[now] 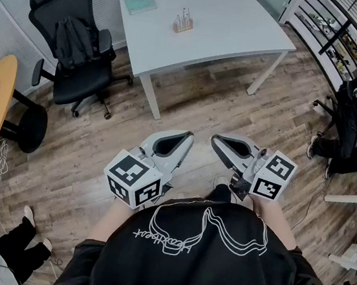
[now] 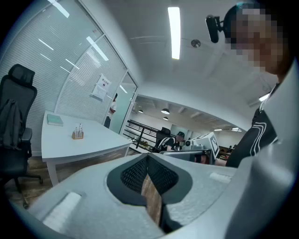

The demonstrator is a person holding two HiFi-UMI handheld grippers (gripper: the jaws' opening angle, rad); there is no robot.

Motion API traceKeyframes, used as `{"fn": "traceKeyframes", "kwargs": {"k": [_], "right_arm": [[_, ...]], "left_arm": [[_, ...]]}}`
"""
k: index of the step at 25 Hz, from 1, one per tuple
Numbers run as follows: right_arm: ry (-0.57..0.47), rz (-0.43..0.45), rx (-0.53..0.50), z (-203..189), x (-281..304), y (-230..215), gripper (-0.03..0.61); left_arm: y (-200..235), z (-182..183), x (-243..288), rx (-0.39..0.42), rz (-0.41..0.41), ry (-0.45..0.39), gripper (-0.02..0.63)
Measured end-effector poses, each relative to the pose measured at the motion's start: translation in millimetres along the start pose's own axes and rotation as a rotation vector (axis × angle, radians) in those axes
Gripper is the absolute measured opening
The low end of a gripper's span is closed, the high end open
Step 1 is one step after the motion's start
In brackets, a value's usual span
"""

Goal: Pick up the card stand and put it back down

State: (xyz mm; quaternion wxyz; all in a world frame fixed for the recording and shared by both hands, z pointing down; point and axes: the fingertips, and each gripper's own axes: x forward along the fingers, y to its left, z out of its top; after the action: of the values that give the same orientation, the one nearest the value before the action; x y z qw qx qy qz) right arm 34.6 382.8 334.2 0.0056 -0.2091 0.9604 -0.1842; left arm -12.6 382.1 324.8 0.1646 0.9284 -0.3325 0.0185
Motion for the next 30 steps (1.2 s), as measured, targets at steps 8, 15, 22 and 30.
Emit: {"fn": "traceKeyframes", "kwargs": {"k": [8, 15, 22, 30], "right_arm": [[0.0, 0.022, -0.05, 18.8, 7.4, 16.9, 0.006], [0.009, 0.02, -0.059, 26.1, 9.0, 30.6, 0.006], [0.016, 0.036, -0.039, 24.1, 12.2, 30.8, 0.006], [-0.013, 0.052, 0.049, 30.3, 22.5, -26.9, 0.006]], "left_arm": [[-1.9, 16.7, -15.1, 0.016, 0.013, -0.037, 0.014], [-11.5, 28.2, -26.0, 0.033, 0.004, -0.06, 0.014], [-4.4, 21.6, -26.8, 0.024, 0.025, -0.044, 0.014], [34.5, 26.7, 0.1, 0.008, 0.103, -0.039, 0.014]]}}
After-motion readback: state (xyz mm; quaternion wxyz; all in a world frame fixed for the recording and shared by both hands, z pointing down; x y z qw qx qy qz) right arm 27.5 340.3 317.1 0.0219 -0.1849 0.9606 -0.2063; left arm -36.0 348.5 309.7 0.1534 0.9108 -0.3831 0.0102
